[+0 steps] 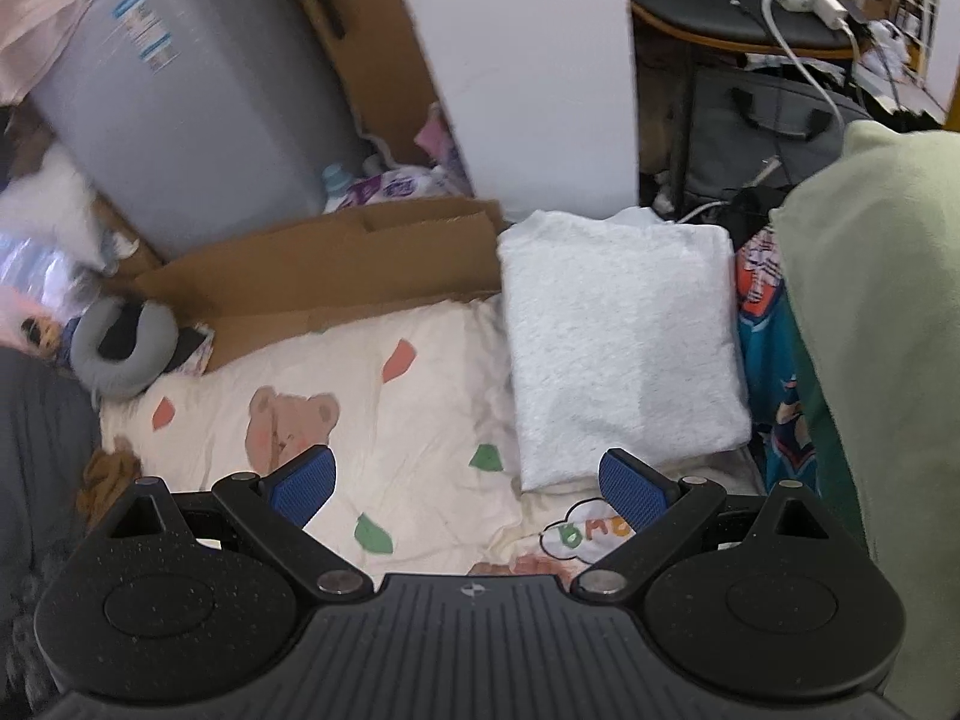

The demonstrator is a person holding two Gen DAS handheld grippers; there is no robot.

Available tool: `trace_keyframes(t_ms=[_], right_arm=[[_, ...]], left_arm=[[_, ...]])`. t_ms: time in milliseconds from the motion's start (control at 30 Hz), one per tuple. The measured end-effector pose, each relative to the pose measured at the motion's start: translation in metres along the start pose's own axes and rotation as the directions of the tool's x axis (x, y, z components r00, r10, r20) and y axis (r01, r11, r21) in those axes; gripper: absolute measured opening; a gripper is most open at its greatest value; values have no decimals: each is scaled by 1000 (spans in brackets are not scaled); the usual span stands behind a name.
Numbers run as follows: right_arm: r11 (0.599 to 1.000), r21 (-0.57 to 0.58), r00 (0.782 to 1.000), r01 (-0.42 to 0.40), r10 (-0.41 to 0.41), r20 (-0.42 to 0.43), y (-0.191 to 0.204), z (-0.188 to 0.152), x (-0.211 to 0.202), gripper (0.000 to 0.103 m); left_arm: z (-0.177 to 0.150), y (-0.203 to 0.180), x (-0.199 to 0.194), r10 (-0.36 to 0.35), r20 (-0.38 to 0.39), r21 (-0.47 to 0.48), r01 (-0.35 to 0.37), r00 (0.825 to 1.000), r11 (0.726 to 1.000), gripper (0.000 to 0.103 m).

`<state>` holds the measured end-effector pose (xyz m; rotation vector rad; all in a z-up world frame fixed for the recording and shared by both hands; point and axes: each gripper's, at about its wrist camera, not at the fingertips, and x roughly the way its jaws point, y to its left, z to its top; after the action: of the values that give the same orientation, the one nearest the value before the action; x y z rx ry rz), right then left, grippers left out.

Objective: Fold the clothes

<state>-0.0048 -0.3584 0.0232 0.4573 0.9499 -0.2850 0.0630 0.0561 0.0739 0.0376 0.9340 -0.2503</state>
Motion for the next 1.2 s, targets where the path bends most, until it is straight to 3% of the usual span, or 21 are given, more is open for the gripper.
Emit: trace_keyframes(t_ms=[400, 700, 967, 1200], right_arm=[[993, -111, 999, -43, 41, -22, 45, -29, -1, 98], [988, -86, 991, -130, 127, -38, 57, -49, -7, 98], [975, -184, 992, -123, 119, -37, 79, -66, -14, 98], [942, -287, 984, -171, 148, -101, 110, -82, -12, 98]], left_arm=[[-51, 11, -4, 96, 36, -90, -93, 995, 992, 102], [-85, 0, 3, 165, 24, -132, -160, 986, 978, 102], [-102, -2, 1, 197, 12, -173, -192, 980, 966, 102], [-113, 7, -7, 232, -1, -216, -227, 973, 950, 102]])
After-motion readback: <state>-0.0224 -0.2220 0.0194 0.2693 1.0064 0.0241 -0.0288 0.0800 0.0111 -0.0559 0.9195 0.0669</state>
